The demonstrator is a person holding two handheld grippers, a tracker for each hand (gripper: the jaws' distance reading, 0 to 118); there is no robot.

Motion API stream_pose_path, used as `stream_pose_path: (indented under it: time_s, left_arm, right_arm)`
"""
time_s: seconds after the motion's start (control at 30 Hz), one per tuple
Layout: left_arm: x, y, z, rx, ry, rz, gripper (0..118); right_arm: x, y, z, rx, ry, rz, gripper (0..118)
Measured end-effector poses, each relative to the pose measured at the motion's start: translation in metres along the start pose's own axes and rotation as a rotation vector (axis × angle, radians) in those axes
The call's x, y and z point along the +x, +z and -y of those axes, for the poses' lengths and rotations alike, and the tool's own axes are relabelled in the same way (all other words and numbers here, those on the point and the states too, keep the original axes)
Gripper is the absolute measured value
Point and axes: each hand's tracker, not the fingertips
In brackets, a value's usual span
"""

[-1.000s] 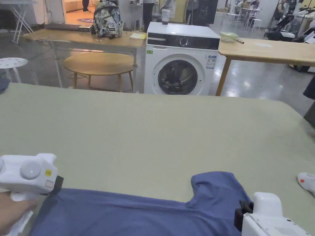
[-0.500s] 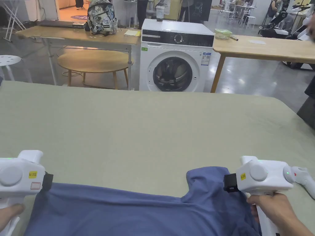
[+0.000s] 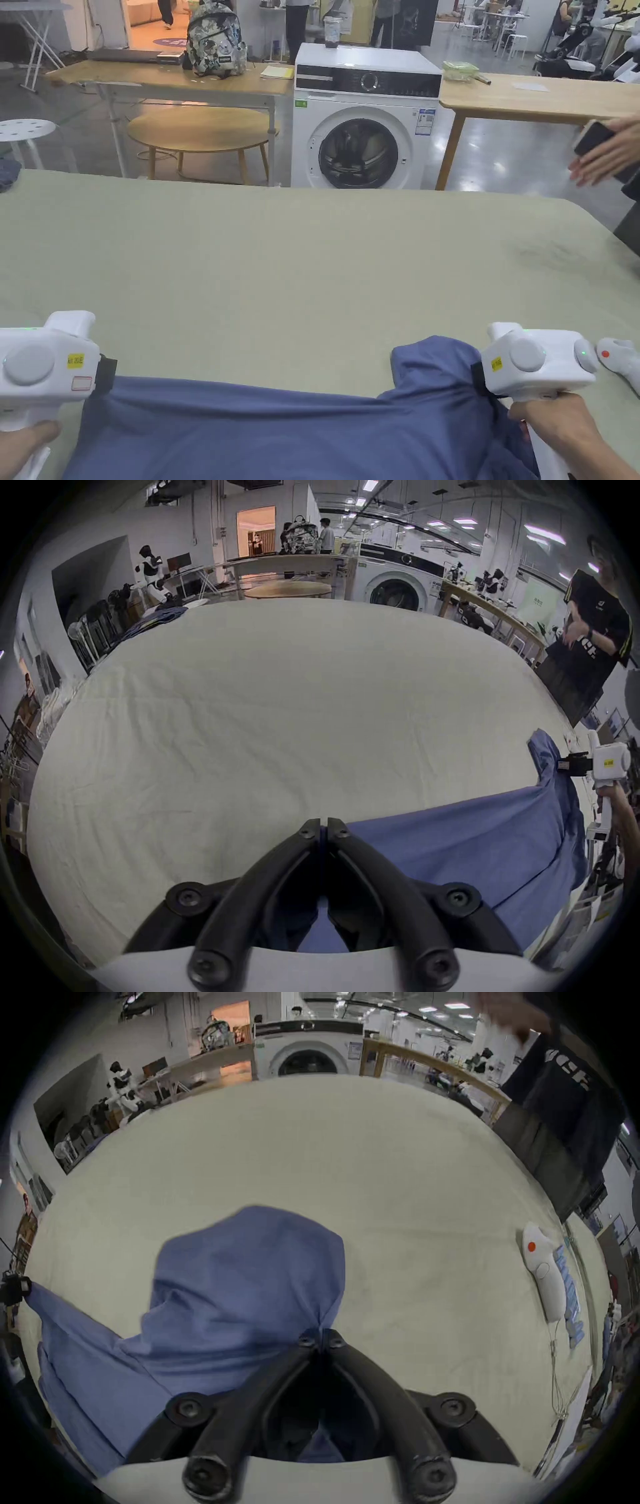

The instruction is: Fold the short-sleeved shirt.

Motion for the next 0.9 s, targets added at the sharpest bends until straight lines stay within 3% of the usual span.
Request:
stream_pose_path:
  time_s: [0.3,0.53,0.9]
  left_arm:
    - [-0.005,0.044,0.016,0.062,0.019,0.015,0]
    - [-0.014,0.098,0.048,0.13,0.031,0.034,0]
    - [-0.02,0.134,0.124,0.112,0.0,0.043,0]
  right_arm:
    - [-0.011,0.108,0.033,0.186,0.003,-0.005,0]
    - [0.004,0.168,0.075,0.264,0.017,0.0,0]
    - [0.001,0.214,0.167,0.199,0.084,0.041,0]
